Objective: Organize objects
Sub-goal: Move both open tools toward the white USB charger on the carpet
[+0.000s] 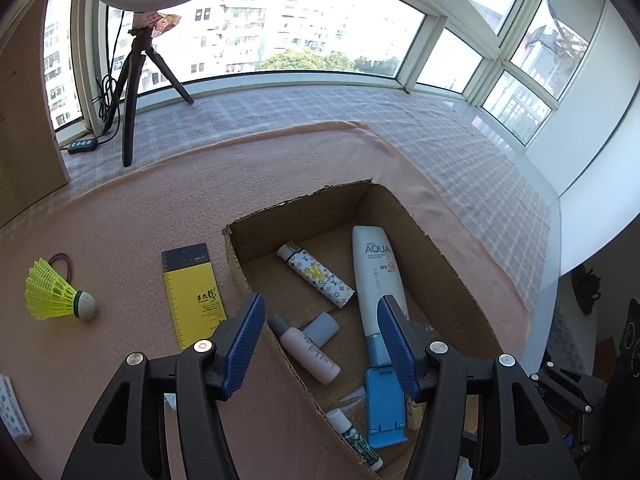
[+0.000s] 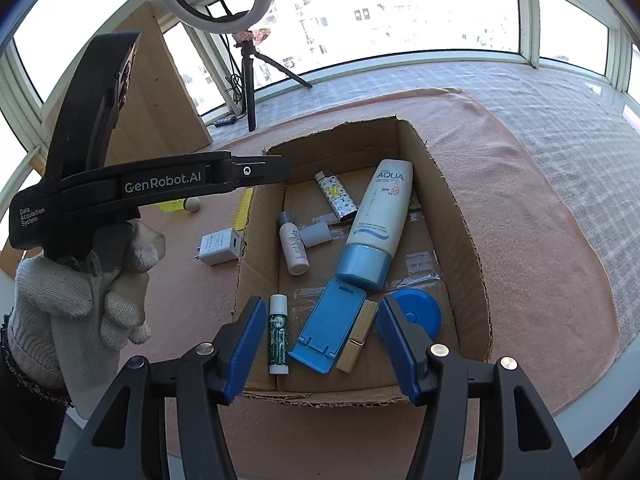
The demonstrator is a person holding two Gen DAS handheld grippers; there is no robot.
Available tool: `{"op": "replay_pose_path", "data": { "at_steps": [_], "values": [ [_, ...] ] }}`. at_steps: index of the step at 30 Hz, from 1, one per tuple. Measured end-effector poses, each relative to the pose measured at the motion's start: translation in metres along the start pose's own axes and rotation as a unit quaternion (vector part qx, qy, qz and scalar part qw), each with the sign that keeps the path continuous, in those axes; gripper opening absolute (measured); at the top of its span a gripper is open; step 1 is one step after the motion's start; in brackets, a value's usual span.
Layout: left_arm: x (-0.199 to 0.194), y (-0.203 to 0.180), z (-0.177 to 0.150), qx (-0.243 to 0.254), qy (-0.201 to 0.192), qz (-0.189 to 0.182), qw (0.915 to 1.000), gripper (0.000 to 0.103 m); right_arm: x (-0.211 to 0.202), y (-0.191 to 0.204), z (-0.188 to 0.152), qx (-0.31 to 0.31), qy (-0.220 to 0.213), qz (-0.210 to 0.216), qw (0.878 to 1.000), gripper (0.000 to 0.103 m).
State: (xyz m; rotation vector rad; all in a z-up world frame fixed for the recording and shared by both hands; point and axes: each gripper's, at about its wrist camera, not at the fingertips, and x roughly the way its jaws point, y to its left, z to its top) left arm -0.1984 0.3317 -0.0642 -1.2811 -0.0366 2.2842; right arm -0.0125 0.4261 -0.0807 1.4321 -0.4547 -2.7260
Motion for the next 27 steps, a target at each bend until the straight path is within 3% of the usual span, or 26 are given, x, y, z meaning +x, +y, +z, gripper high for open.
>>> {"op": "replay_pose_path", "data": {
  "at_steps": [15, 21, 27],
  "values": [
    [-0.033, 0.108, -0.049, -0.081, 0.01, 0.046, 0.9955, 0.062, 0.003, 0.042, 0.008, 0.0, -0.033, 0.042, 0.999, 0.055],
    [-0.027, 0.125, -0.051, -0.102, 0.021, 0.042, 0.9937, 0.062, 0.003, 0.05, 0.008, 0.0, -0.034, 0.042, 0.999, 0.055],
    [-0.002, 0.114, -0.044, -0.089, 0.041, 0.038, 0.9945, 0.062, 0.002, 0.048, 0.004, 0.011, -0.026, 0.039, 0.999, 0.055]
  ]
}}
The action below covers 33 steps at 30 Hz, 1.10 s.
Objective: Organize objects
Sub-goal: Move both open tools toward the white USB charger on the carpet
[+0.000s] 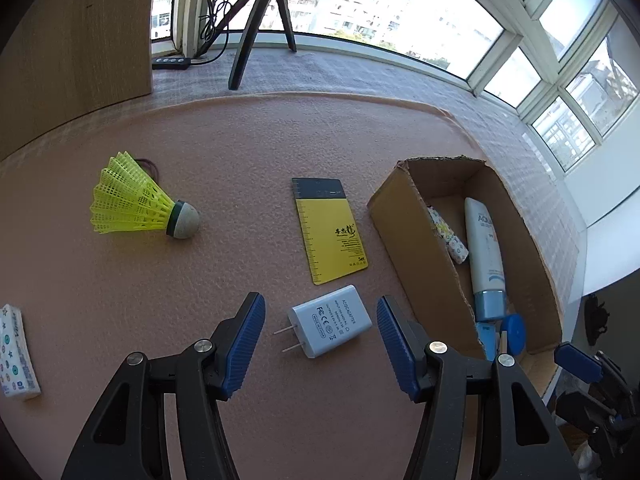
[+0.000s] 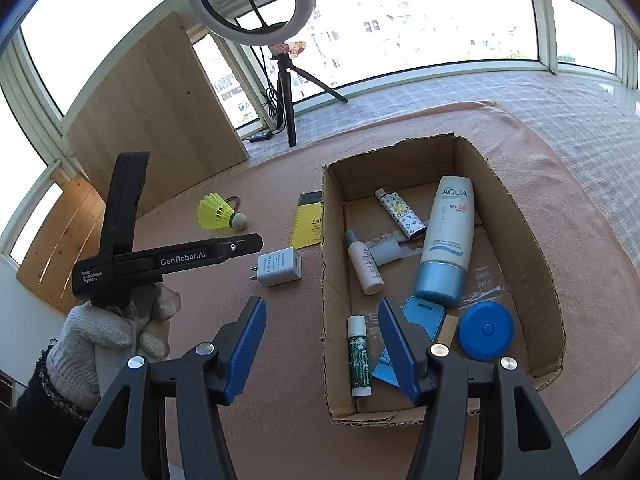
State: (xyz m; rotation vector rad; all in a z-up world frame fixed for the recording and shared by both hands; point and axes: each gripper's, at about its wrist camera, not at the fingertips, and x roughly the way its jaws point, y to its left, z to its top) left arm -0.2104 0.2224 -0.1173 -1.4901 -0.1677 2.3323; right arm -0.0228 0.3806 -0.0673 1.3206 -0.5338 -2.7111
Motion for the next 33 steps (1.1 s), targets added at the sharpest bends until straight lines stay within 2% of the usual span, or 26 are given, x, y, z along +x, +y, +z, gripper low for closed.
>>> {"op": "replay_pose_path", "data": {
  "at_steps": [7, 14, 24, 33],
  "values": [
    [0.027, -0.024, 0.0, 0.036, 0.013, 0.031, 0.9988, 0.062, -0.007, -0.011, -0.006, 0.011, 0.005, -0.011, 1.0, 0.055],
    [0.042, -0.026, -0.002, 0.046, 0.017, 0.062, 0.9969, 0.062, -0.008, -0.018, -0.014, 0.018, 0.018, -0.013, 1.0, 0.055],
    [0.034, -0.006, -0.01, 0.027, 0.007, 0.06, 0.9978, 0.058, -0.008, -0.01, -0.012, 0.001, 0.024, -0.005, 1.0, 0.054],
    [0.003, 0.021, -0.056, 0.017, 0.009, 0.047, 0.9987, 0.058, 0.003, 0.013, -0.011, -0.017, 0.037, 0.026, 0.999, 0.055]
  ]
}}
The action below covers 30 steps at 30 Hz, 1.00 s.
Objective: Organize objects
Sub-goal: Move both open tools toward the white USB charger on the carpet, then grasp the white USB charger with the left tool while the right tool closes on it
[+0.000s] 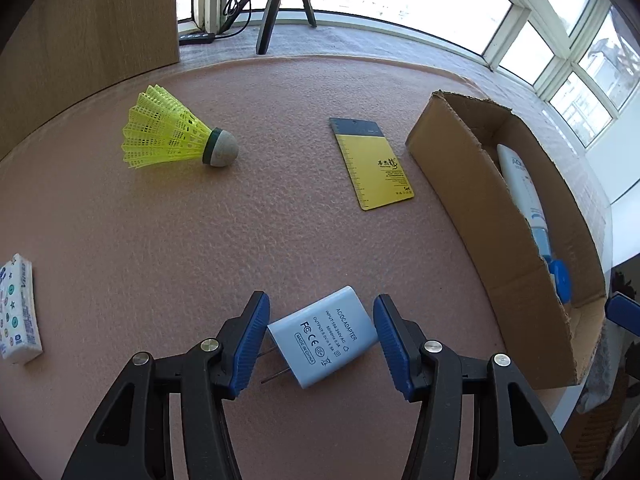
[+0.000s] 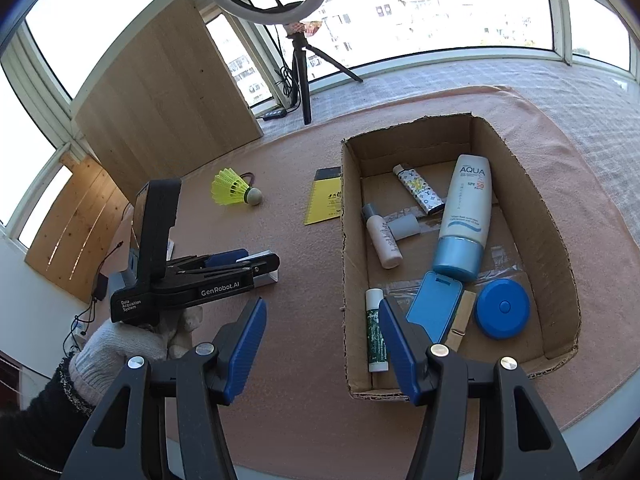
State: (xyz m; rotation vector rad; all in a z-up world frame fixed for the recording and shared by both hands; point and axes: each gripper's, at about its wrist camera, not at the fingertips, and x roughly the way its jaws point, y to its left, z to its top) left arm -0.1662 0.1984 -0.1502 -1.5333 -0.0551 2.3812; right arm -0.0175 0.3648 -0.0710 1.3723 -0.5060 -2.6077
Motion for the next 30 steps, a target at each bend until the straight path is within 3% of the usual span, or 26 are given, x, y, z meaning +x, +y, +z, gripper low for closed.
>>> {"op": "replay_pose_path", "data": {
  "at_steps": [8, 11, 18, 27, 30],
  "values": [
    [-0.022, 0.015, -0.046, 0.004, 0.015, -0.021, 0.9997, 0.062, 0.027, 0.038, -0.001, -0.04, 0.03, 0.035, 0.998, 0.055],
    [-0.03, 0.018, -0.056, 0.008, 0.011, -0.006, 0.9999, 0.062, 0.039, 0.053, -0.001, -0.061, 0.046, 0.047, 0.996, 0.055],
    [-0.063, 0.039, -0.069, -0.027, -0.016, 0.001, 0.9995, 0.062, 0.067, 0.082, 0.007, -0.109, 0.083, 0.08, 0.987, 0.055],
    [-0.085, 0.049, -0.097, -0.062, -0.013, -0.015, 0.9979, 0.062, 0.12, 0.11, 0.018, -0.141, 0.145, 0.113, 0.973, 0.054],
    [-0.081, 0.047, -0.104, -0.066, 0.0, -0.031, 0.9973, 0.054, 0.137, 0.119, 0.015, -0.147, 0.175, 0.132, 0.965, 0.045]
  ]
}}
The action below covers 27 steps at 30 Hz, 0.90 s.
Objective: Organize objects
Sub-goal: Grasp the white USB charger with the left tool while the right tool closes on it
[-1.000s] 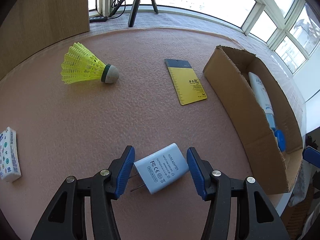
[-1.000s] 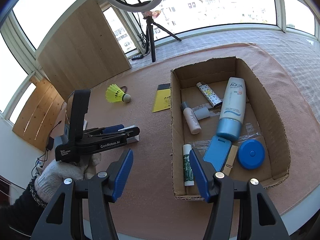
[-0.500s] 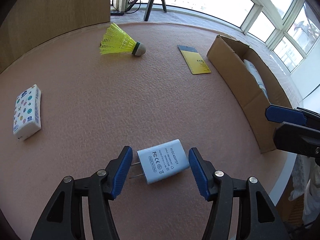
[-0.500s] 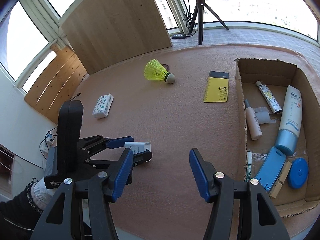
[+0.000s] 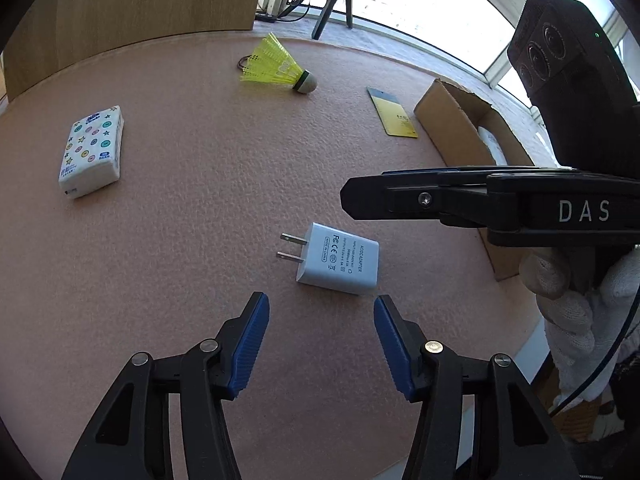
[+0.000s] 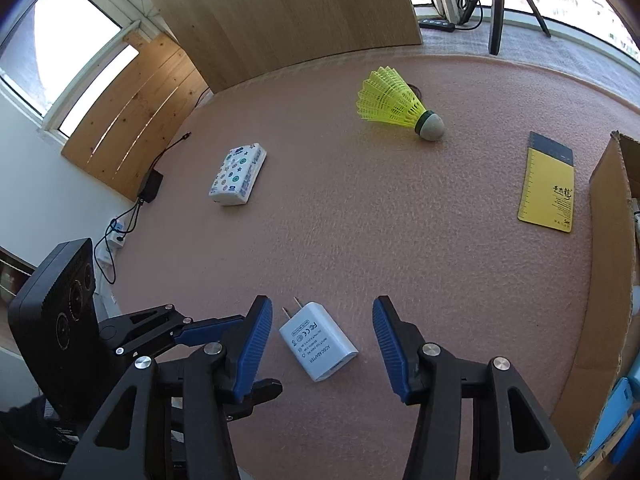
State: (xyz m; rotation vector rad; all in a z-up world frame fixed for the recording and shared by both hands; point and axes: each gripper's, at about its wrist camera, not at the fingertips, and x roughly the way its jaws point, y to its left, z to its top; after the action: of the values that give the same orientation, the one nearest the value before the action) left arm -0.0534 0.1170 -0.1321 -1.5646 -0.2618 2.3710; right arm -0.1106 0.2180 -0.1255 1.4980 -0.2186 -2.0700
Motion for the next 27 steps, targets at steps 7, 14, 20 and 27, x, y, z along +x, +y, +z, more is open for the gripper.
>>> {"op": "replay_pose_path", "data": {
  "at_steps": [7, 14, 20, 27],
  "values": [
    [0.013, 0.006, -0.001, -0.036, 0.011, -0.03, 0.9988, 0.048, 0.028, -0.002, -0.003, 0.007, 0.044, 0.022, 0.999, 0.031],
    [0.019, 0.002, 0.005, -0.032, 0.008, -0.039, 0.9987, 0.044, 0.029, -0.009, -0.012, 0.027, 0.056, 0.035, 0.997, 0.022],
    [0.02, -0.004, 0.006, -0.005, 0.01, -0.027, 0.9996, 0.045, 0.028, -0.011, -0.025, 0.036, 0.066, 0.048, 0.996, 0.022],
    [0.021, -0.007, 0.003, 0.01, 0.008, -0.018, 0.9998, 0.046, 0.031, -0.018, -0.03, 0.055, 0.065, 0.058, 0.995, 0.022]
  ]
}}
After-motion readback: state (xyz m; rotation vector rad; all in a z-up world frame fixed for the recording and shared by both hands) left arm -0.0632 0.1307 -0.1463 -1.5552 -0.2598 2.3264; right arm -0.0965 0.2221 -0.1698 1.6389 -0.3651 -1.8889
